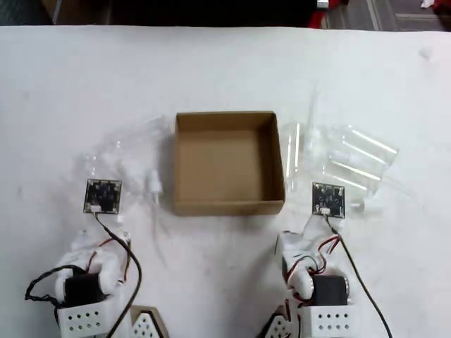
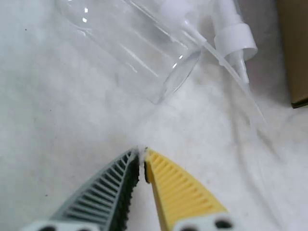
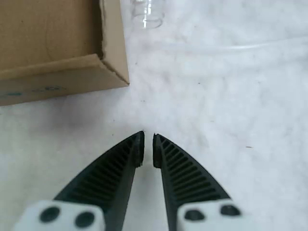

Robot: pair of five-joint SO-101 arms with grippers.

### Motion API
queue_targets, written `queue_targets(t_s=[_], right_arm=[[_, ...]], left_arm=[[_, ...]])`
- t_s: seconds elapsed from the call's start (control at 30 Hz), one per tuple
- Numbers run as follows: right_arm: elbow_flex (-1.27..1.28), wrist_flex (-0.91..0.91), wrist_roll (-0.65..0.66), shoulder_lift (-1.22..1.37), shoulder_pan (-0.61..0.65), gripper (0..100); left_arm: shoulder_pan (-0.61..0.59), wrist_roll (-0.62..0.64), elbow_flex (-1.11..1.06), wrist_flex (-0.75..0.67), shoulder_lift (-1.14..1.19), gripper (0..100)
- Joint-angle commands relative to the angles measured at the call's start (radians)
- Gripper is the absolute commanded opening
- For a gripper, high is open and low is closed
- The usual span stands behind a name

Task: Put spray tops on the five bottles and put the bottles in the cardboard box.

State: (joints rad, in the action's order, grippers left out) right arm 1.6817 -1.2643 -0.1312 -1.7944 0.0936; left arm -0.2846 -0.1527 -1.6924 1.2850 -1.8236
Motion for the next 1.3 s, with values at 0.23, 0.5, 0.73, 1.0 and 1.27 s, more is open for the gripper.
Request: queue_targets(t_s=[0.23, 0.5, 0.73, 1.0, 1.27], right_arm=[[0.008, -0.007, 0.002, -0.007, 0.002, 1.7], [0.008, -0.002, 0.002, -0.008, 0.002, 1.8], [0.008, 0.196, 0.002, -0.007, -0.007, 1.8], [0.008, 0.2, 0.002, -0.004, 0.002, 1.8], [0.008, 0.2, -0.005, -0.005, -0.005, 1.8]], left_arm=[[0.008, -0.006, 0.0, 0.005, -0.012, 2], [0.008, -0.012, 0.0, -0.003, -0.012, 2], [-0.024, -0.011, 0.126, -0.078, -0.012, 2], [-0.183, -0.012, 0.419, -0.068, -0.012, 2], [-0.239, -0.222, 0.477, -0.133, -0.012, 2]])
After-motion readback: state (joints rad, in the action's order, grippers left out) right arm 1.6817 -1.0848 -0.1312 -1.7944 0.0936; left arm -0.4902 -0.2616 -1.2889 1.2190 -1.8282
